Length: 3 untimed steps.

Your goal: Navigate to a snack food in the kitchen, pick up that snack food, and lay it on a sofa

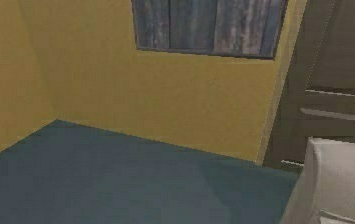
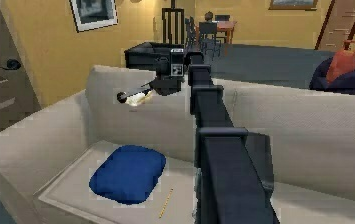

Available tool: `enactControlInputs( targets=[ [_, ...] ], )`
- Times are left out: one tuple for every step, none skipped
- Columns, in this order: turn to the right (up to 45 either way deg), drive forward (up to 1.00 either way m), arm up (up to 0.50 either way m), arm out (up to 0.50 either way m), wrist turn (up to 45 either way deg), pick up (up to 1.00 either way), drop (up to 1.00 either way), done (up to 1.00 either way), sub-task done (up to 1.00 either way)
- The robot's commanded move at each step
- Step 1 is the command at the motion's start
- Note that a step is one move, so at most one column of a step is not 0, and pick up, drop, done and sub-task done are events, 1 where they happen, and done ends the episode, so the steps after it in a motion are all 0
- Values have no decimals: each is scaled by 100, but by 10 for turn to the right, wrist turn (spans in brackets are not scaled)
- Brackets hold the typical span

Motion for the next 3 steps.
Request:
enactControlInputs(
  targets=[
    [0, 0, 0, 0, 450, 0, 0, 0, 0],
    [0, 0, 0, 0, 390, 0, 0, 0, 0],
    [0, 0, -26, 0, 0, 0, 0, 0, 0]
  ],
)
